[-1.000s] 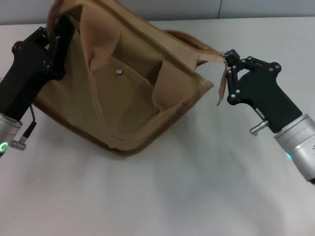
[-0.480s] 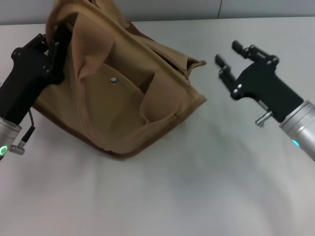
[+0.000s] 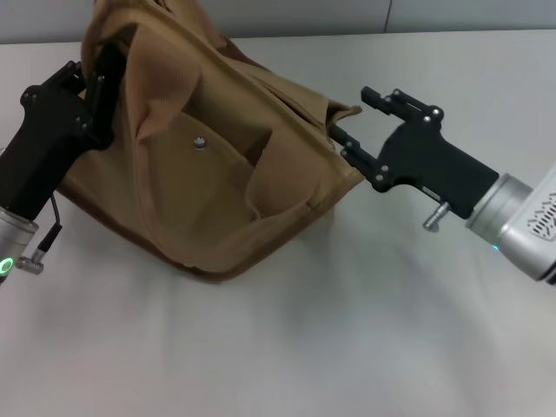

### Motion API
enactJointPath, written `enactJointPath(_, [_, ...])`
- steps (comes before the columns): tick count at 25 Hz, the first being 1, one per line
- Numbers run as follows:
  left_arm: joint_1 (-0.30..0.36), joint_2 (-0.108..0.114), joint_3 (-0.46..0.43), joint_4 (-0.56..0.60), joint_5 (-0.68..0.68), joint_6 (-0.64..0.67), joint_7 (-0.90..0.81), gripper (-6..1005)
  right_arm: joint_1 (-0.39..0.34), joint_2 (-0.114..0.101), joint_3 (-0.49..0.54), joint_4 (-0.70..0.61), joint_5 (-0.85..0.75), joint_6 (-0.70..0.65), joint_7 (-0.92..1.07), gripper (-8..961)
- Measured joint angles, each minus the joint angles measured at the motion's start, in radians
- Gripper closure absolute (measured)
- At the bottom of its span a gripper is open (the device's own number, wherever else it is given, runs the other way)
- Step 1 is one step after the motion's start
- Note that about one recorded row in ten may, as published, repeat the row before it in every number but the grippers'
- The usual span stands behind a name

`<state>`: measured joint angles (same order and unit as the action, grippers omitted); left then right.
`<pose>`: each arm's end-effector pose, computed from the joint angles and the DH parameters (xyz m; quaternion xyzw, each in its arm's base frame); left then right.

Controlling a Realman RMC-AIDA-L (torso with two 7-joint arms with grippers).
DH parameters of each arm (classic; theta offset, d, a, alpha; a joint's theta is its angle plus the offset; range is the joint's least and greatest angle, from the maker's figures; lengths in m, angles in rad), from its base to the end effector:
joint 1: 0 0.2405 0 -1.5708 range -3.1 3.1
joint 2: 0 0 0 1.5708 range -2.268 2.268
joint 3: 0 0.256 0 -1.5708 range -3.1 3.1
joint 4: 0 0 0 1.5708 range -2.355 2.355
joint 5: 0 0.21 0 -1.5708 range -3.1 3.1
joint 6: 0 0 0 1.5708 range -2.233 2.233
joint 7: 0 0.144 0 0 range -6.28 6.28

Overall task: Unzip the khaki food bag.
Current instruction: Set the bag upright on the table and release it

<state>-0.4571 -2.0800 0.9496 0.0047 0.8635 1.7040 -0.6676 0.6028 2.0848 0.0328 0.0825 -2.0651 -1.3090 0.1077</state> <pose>-0.2736 0.2898 -0.0066 -0.7311 -0.1908 -0.5335 0.3801 0.2523 0.3256 -0.0753 -0.8660 0.0061 0.3001 0.3999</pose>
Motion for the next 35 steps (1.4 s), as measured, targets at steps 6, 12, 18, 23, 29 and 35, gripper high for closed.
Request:
enactJointPath(6, [-0.002, 0.000, 0.000, 0.001, 0.000, -0.002, 0.004, 932, 0.044, 0.002, 0.005, 0.012, 0.005, 0.054, 0.028, 456])
enactJointPath(12, [0.001, 0.000, 0.000, 0.003, 0.000, -0.002, 0.006, 922, 0.072, 0.003, 0.001, 0.010, 0.002, 0.097, 0.082, 715])
enactJointPath(18, [0.001, 0.000, 0.000, 0.006, -0.001, -0.002, 0.008, 912, 0.076, 0.003, 0.006, 0.006, 0.006, 0.097, 0.123, 831])
enactJointPath(23, [-0.015, 0.000, 0.014, 0.006, 0.014, -0.009, 0.008, 903, 0.101, -0.002, 0.076, -0.076, 0.010, 0.067, 0.331, 889])
enactJointPath(29, [-0.073, 0.000, 0.059, 0.000, 0.084, -0.083, 0.001, 893, 0.136, -0.004, 0.193, -0.168, 0.041, -0.037, 0.513, 917])
enactJointPath(35, [-0.092, 0.000, 0.067, -0.015, 0.121, -0.106, -0.003, 859, 0.135, -0.006, 0.219, -0.189, 0.143, -0.088, 0.574, 899])
